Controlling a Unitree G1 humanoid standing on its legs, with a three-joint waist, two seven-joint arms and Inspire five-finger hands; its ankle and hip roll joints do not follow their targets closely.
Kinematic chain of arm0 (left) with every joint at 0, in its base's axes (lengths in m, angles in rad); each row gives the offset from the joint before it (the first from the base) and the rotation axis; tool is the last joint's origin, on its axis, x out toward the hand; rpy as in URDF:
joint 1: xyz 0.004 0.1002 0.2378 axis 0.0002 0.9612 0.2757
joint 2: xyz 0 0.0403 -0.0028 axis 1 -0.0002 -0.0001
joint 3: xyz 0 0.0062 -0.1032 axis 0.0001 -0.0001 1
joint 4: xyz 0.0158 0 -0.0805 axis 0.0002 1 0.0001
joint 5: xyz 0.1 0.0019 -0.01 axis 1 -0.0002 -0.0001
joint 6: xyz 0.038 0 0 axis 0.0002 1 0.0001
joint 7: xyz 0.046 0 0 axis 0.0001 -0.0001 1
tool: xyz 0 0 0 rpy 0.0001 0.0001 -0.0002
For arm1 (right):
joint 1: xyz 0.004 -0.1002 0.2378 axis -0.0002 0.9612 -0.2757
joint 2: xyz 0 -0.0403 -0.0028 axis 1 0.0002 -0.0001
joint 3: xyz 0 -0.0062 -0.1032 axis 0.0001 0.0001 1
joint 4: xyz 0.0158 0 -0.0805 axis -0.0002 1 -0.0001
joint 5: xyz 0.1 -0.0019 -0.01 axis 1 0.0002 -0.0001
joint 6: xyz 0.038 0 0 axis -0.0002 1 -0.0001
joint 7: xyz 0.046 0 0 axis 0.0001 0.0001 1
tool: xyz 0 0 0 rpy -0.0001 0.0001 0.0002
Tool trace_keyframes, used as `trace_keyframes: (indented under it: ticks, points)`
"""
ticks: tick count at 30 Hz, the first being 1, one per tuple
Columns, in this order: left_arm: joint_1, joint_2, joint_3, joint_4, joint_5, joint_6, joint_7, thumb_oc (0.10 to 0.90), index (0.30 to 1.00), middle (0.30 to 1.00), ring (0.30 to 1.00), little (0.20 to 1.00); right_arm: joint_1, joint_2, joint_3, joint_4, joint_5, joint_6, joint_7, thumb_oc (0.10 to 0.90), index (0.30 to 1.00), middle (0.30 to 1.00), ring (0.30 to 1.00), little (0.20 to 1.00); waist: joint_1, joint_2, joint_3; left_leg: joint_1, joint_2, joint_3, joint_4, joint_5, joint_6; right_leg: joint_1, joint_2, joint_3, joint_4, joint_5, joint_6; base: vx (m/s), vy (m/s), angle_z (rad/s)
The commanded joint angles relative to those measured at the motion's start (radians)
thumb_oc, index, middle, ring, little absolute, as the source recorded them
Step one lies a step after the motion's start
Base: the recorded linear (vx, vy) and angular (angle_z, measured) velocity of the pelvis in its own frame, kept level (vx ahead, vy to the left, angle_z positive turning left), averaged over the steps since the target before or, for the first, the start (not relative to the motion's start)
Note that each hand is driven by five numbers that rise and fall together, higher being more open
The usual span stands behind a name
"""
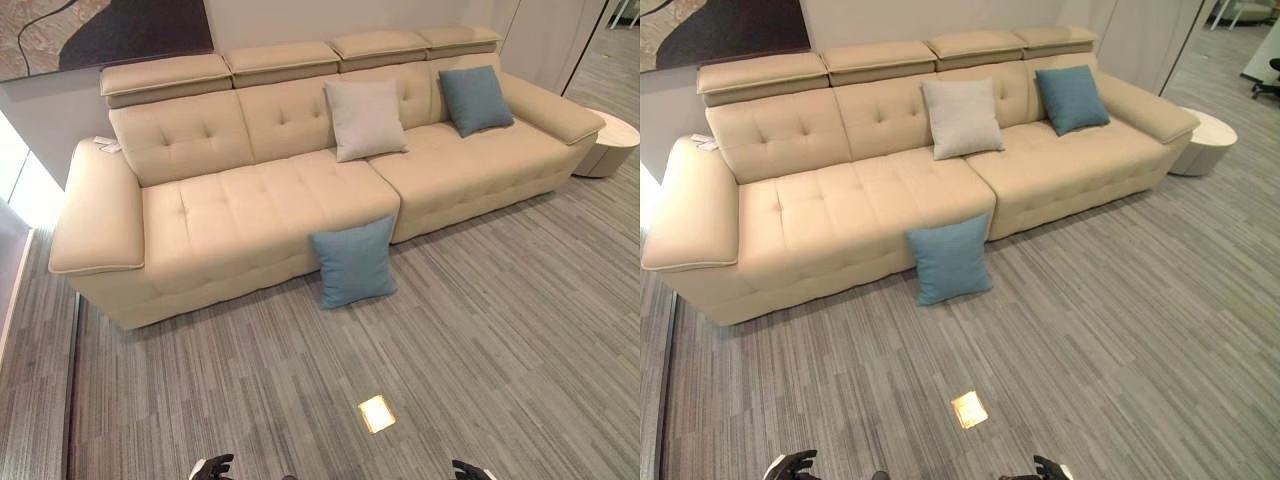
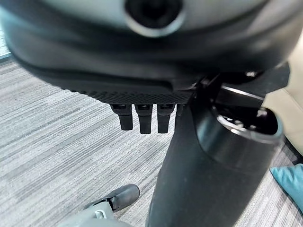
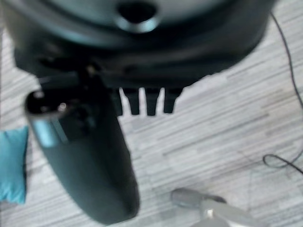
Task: Pick up all the scattered cushions and arrange them neatly on the sofa.
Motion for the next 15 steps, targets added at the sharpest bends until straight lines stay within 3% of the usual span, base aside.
trace_keyframes:
  ticks: [1,15]
  points:
    - [-0.078,0.008,0.001,0.062,0.015,-0.008,0.007,0.800,0.900,0.900,0.900,0.900,-0.052,-0.029,-0.001,0.040,-0.003,-0.019,-0.010,0.800,0.900,0.900,0.900,0.900,0.010,0.001,0.017,0.062,0.010,0.034,0.004,-0.160,-0.017,-0.002,-0.071,-0.084,0.011,-0.090,0.085,0.00,0.000,0.00]
    - [-0.076,-0.002,0.003,0.050,0.001,-0.009,0.033,0.800,0.900,0.900,0.900,0.900,-0.051,-0.020,0.017,0.037,-0.025,-0.016,-0.024,0.800,0.900,0.900,0.900,0.900,0.019,-0.010,0.022,0.066,0.014,0.038,0.011,-0.167,-0.015,0.000,-0.070,-0.088,0.014,-0.092,0.085,0.00,0.000,0.00]
